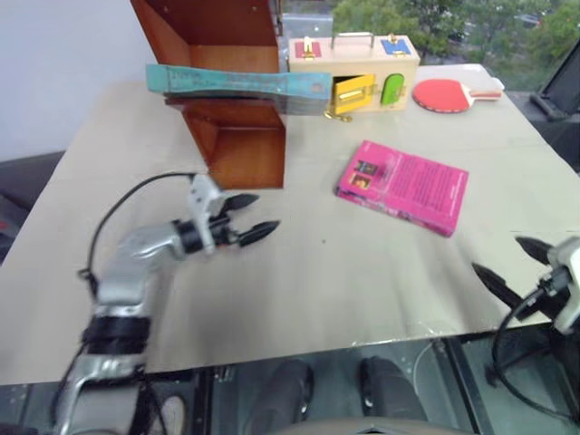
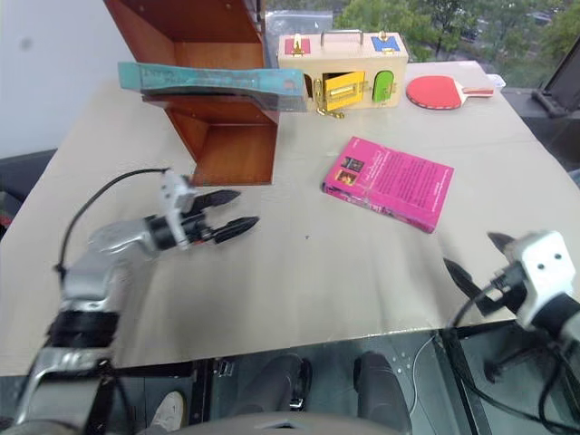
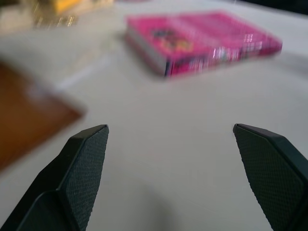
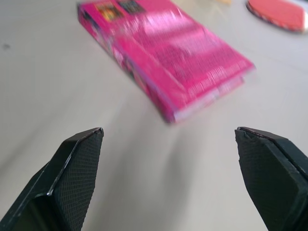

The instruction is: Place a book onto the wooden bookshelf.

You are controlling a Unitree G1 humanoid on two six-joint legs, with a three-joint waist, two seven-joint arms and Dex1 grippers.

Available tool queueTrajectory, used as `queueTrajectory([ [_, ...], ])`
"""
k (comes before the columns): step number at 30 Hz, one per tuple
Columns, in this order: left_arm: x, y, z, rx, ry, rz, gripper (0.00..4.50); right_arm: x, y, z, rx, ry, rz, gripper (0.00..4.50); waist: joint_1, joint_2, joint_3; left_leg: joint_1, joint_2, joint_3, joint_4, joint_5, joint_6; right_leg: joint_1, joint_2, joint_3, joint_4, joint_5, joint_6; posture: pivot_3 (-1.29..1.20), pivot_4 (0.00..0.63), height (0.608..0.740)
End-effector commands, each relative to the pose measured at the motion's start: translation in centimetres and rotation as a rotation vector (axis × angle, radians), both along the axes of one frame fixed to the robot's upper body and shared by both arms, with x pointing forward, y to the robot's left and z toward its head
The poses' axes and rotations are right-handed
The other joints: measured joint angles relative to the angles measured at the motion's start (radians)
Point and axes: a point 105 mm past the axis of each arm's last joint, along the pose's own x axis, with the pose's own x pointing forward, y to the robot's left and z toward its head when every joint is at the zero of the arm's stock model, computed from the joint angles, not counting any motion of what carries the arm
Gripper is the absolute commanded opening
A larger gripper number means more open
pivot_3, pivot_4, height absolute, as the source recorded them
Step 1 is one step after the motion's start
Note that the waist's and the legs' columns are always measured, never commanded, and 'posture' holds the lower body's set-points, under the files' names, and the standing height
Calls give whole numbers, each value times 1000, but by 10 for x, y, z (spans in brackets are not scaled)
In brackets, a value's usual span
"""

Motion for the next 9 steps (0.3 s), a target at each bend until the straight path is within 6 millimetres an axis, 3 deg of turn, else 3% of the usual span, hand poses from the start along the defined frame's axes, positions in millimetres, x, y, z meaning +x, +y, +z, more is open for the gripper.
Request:
queueTrajectory([
  [1,-22,21,17,31,-3,-42,4379,-14,-6,20,-68,-57,0,4500,3,0,0,0,0,0,0,-1,1,1,-1,0,0,0,0,0,150,740],
  [5,-31,34,20,55,23,-39,4379,-19,-14,20,-91,-43,-18,4500,5,0,0,2,1,-2,0,-1,1,3,-3,-2,-2,0,0,0,150,740],
  [9,-32,32,22,51,21,-49,4379,-16,-15,20,-97,-45,-14,4500,3,1,0,11,1,-2,-4,-1,2,13,-4,-2,-8,0,0,0,150,740],
])
